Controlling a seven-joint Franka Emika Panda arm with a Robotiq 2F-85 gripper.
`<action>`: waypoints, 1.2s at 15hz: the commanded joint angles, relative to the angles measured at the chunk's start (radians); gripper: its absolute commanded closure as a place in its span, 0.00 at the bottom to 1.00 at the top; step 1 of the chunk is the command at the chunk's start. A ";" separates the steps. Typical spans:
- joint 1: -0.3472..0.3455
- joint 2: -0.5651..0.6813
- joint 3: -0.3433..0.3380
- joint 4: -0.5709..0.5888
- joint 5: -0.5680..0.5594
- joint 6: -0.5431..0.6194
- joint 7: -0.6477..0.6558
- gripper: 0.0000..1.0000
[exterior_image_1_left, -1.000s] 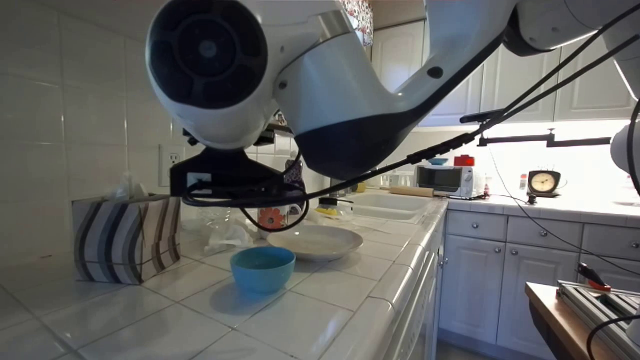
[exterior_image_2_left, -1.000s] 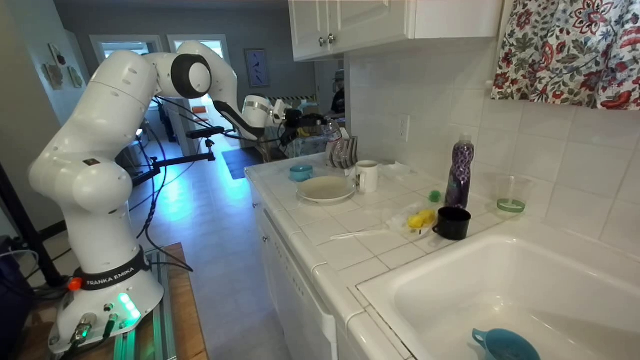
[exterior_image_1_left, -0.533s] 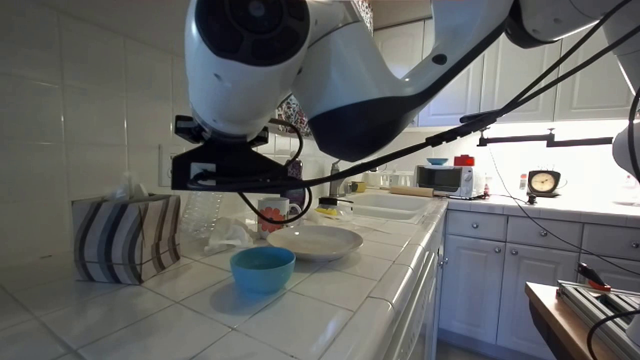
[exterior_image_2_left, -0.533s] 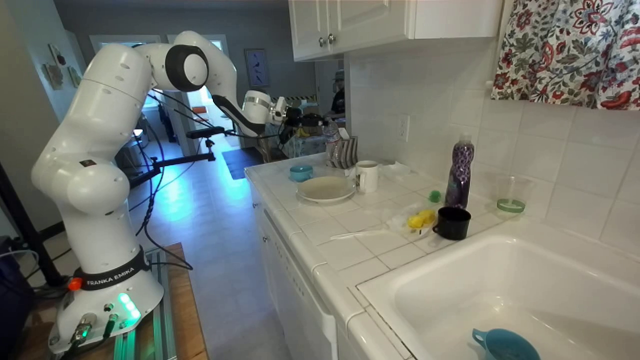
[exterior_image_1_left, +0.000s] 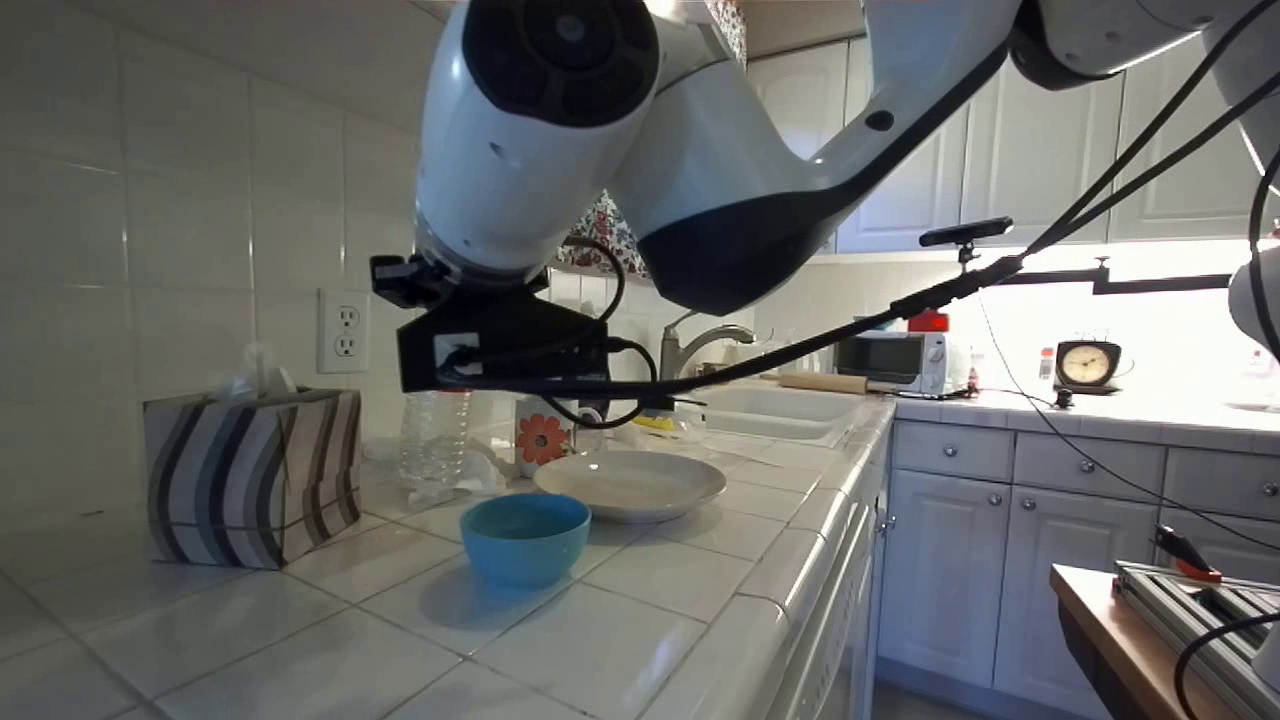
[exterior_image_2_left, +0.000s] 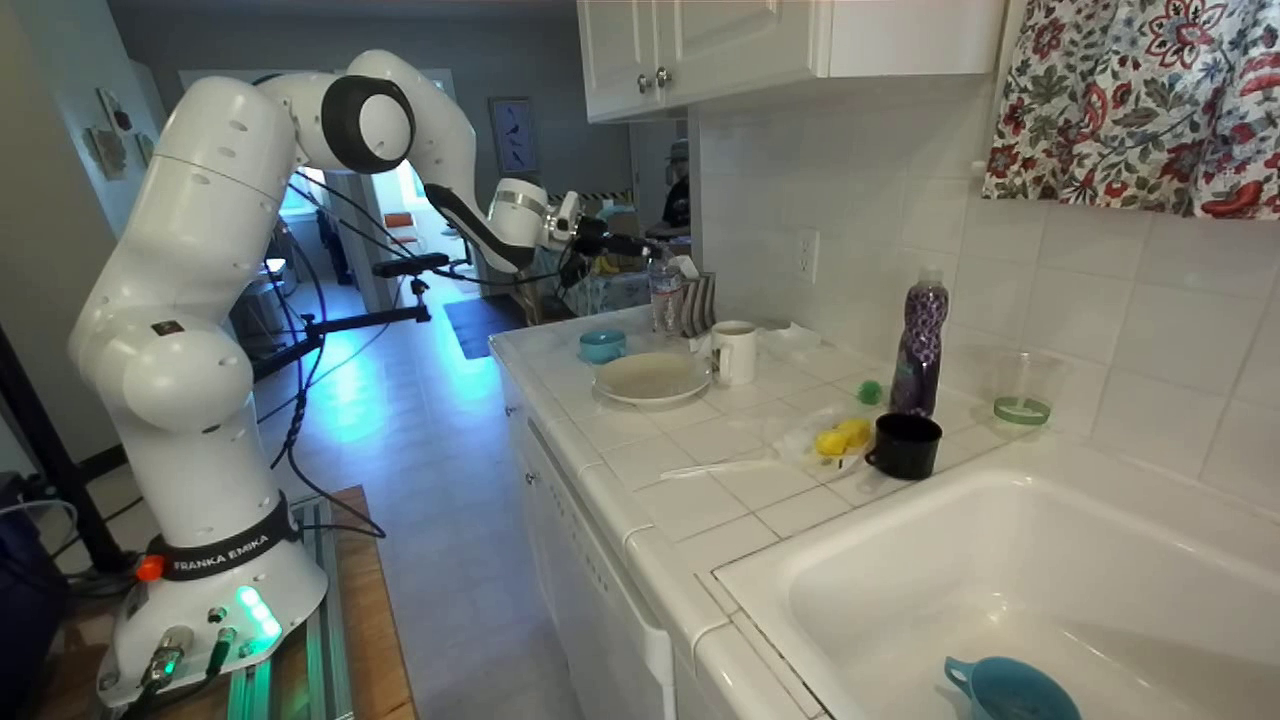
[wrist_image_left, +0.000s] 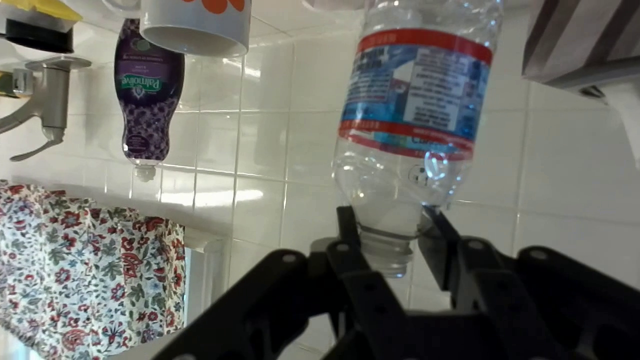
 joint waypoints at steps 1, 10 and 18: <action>-0.026 -0.028 0.015 -0.029 0.031 0.036 -0.092 0.89; -0.029 0.029 0.005 0.027 0.005 0.107 -0.181 0.89; -0.021 0.053 0.002 0.039 0.005 0.104 -0.193 0.39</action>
